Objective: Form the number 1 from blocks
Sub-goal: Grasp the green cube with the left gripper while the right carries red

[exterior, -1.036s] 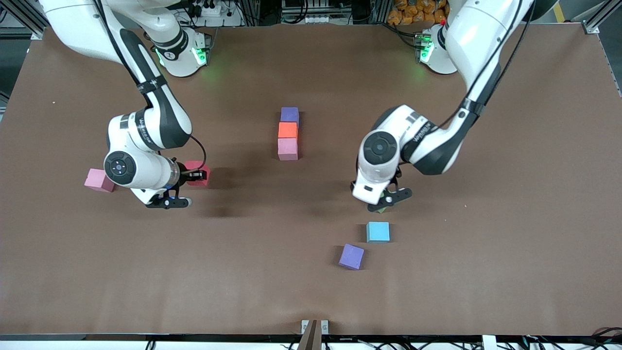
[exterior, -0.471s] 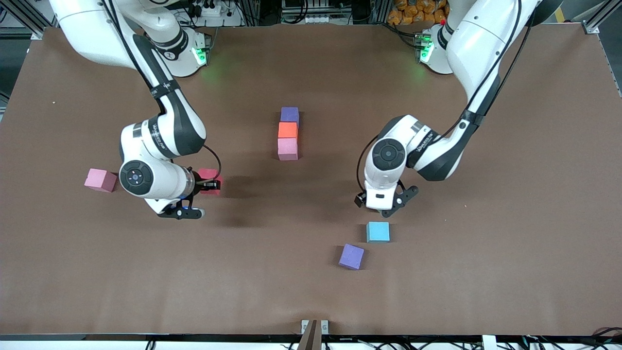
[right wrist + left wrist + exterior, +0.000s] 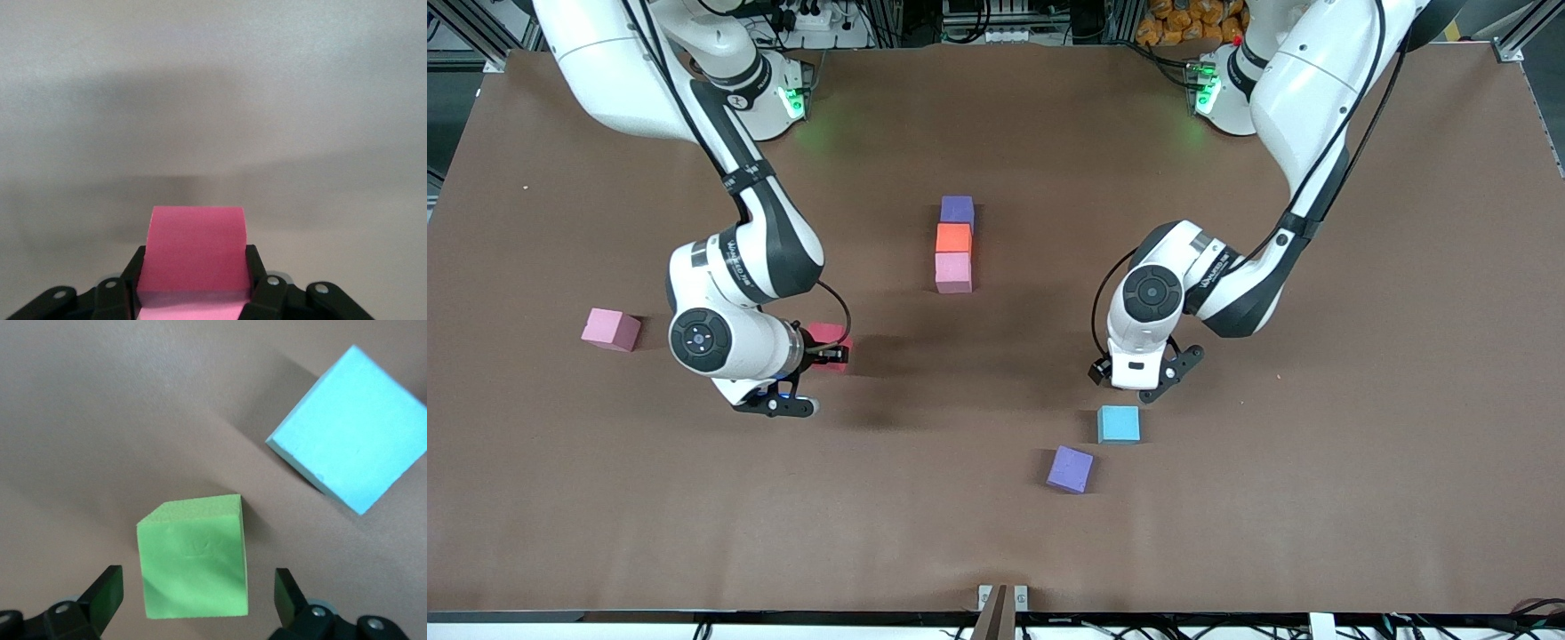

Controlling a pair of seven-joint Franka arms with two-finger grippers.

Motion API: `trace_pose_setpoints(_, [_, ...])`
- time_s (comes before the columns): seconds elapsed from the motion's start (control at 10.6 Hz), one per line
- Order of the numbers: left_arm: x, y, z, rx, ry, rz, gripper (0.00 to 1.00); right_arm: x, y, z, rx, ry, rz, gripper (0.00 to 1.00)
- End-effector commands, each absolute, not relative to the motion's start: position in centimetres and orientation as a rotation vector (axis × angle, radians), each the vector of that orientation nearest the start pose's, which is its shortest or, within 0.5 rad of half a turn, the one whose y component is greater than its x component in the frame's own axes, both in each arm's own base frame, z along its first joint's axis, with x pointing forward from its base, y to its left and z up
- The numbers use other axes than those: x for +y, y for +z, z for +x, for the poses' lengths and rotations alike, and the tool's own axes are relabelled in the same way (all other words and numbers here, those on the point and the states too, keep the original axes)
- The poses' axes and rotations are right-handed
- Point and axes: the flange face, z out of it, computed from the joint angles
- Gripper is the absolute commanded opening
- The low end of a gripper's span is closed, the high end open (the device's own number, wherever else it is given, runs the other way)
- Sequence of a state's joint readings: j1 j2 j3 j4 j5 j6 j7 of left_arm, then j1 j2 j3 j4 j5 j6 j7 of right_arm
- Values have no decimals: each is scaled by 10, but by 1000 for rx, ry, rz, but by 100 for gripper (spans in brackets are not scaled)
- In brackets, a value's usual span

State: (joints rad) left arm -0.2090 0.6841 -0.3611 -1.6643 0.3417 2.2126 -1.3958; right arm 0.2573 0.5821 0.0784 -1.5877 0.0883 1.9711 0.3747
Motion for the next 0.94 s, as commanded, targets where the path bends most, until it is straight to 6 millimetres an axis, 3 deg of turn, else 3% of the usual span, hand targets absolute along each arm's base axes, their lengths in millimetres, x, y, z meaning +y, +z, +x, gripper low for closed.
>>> trace_pose_setpoints(0.0, [-332, 212, 583, -1001, -3, -2889, 100, 234, 281, 638, 145, 365, -3075, 0])
trace_pose_setpoints(0.38, [-323, 213, 591, -1021, -8, -2891, 100, 274, 266, 641, 284, 356, -3081, 0])
trace_pose_setpoints(0.66, [-323, 205, 591, -1027, 5, -2889, 100, 336, 255, 622, 354, 351, -3093, 0])
trace_pose_setpoints(0.75, [-323, 204, 590, -1018, 7, -2890, 100, 347, 254, 616, 348, 353, -3092, 0])
trace_pose_setpoints(0.85, [-322, 203, 590, -1011, 11, -2890, 35, 360, 254, 608, 320, 356, -3096, 0])
